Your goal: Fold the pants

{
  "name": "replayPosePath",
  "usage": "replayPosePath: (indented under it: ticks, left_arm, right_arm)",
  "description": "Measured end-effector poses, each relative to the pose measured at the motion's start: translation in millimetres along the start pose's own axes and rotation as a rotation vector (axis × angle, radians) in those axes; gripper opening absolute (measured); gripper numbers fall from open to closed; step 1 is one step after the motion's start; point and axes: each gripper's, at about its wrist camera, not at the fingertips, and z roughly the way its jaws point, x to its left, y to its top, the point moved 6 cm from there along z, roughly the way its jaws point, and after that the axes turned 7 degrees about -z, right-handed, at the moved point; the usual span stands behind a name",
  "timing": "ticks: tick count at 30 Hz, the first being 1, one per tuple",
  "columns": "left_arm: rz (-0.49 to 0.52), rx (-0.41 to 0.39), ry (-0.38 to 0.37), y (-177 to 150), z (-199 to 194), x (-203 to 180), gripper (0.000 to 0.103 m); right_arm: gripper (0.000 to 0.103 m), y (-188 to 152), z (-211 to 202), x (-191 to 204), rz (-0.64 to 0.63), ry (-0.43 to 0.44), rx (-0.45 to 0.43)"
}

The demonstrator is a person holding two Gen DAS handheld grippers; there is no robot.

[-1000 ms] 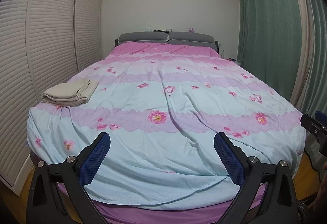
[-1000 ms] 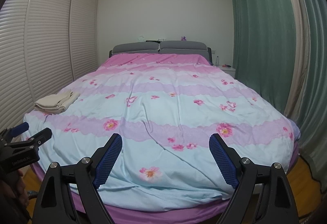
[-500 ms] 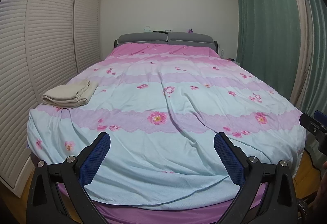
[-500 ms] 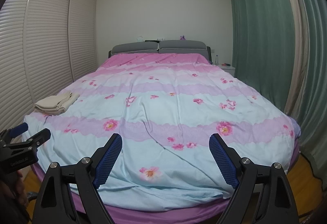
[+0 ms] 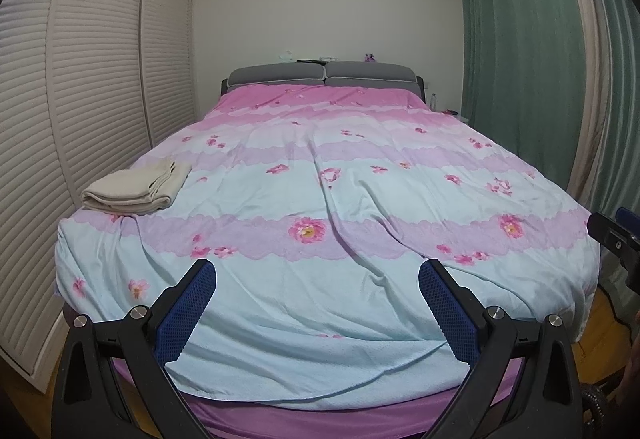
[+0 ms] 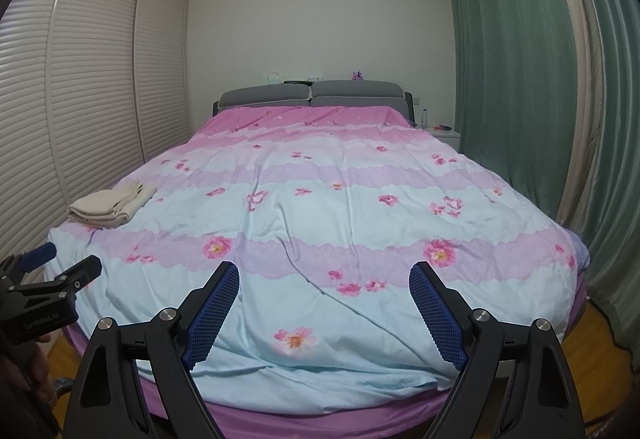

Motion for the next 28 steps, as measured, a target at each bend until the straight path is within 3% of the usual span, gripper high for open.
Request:
replayPosePath:
  ticks: [28]
  left_arm:
    - [0.028, -0.017, -0.036, 2.2, -5.9, -12.3, 0.103]
  right_arm:
    - [0.088, -0.6, -0.4, 7.3, 0.004, -0.005, 0.006]
